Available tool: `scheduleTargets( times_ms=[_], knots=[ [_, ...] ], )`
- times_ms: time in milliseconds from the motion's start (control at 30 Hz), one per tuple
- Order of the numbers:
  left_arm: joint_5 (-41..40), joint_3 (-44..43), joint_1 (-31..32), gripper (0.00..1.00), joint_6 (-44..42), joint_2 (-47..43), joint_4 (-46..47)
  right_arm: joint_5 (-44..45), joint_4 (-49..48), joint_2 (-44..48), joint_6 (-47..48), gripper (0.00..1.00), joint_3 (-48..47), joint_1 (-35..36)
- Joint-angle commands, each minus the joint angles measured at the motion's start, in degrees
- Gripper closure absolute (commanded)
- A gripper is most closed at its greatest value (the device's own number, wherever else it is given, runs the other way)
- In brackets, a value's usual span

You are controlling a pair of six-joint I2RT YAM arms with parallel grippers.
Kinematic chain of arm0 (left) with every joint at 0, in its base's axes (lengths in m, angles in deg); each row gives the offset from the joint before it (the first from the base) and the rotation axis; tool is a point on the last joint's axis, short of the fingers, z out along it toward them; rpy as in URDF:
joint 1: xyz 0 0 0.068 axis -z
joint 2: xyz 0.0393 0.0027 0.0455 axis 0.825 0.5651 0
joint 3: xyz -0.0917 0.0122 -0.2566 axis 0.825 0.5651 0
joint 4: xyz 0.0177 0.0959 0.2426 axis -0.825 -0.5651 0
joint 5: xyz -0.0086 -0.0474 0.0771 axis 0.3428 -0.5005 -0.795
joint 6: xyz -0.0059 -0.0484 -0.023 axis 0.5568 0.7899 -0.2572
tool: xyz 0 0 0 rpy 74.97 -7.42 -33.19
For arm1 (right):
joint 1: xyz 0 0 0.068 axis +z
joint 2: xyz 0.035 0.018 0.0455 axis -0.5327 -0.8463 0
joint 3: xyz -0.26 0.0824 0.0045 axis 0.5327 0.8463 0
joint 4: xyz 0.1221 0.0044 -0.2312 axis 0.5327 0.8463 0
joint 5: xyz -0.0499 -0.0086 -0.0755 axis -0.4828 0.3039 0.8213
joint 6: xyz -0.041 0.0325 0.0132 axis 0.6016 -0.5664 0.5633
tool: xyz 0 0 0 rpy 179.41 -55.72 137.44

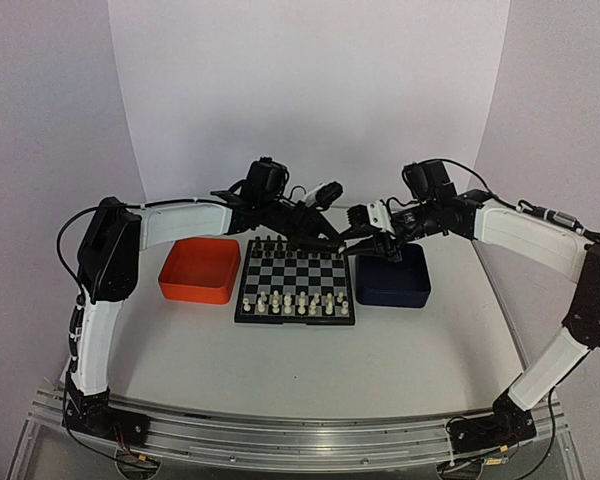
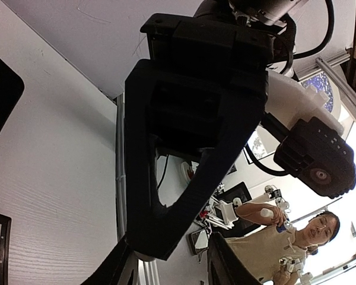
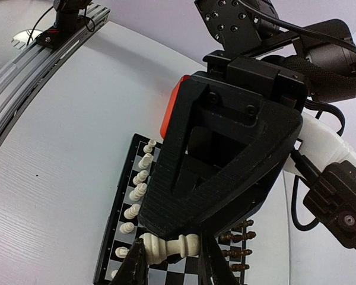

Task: Set up the chess pieces on the board
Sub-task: Place the chess piece on the chessboard.

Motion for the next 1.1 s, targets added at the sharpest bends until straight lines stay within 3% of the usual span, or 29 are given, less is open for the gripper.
scheduleTargets(
  times_ms=[0, 600, 1067],
  knots=[
    [0.2, 0.9, -0.3, 0.63, 1.1, -4.6, 3.9, -0.6, -1.5, 2.8, -1.4, 0.80, 1.0, 0.2],
    [-0.6, 1.2, -0.6, 0.77, 6.9, -3.7, 9.3, -2.5, -1.3, 3.3, -0.7, 0.80, 2.5, 0.2],
    [-0.8, 0.5, -0.6, 0.83, 8.6, -2.8, 9.7, -4.1, -0.7, 3.4, -0.1, 0.80, 2.9, 0.2]
  ],
)
